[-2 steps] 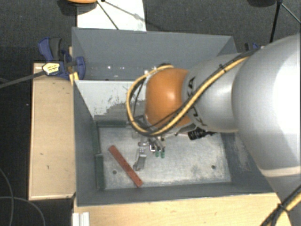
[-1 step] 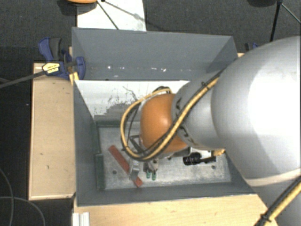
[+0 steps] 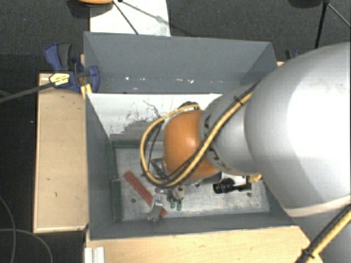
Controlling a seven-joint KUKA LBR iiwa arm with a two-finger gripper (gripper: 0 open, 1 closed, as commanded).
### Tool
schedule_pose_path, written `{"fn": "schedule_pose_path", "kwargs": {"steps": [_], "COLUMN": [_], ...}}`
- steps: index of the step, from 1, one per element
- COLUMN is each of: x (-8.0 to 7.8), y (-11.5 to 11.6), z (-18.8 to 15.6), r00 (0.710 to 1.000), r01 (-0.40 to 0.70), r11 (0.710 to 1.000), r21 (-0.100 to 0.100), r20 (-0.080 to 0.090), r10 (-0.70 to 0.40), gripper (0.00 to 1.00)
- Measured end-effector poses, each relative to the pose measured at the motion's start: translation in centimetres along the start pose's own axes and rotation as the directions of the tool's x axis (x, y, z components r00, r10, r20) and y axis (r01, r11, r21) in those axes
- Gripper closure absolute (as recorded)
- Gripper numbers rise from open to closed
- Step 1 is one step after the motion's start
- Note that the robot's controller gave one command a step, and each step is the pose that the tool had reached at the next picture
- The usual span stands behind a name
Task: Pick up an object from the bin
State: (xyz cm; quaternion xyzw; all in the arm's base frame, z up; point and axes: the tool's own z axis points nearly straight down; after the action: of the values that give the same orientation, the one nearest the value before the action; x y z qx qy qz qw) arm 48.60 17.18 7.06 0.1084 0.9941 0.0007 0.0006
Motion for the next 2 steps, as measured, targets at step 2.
{"fn": "schedule_pose_path", "kwargs": {"steps": [2], "x": [-0.08], "y": [-0.17], "z": [0.01], "r00": [1.000], "r01": [-0.008], "r11": [1.000], "r21": [0.002], "r20": [0.001], "r10": [0.008], "gripper": [1.00]}}
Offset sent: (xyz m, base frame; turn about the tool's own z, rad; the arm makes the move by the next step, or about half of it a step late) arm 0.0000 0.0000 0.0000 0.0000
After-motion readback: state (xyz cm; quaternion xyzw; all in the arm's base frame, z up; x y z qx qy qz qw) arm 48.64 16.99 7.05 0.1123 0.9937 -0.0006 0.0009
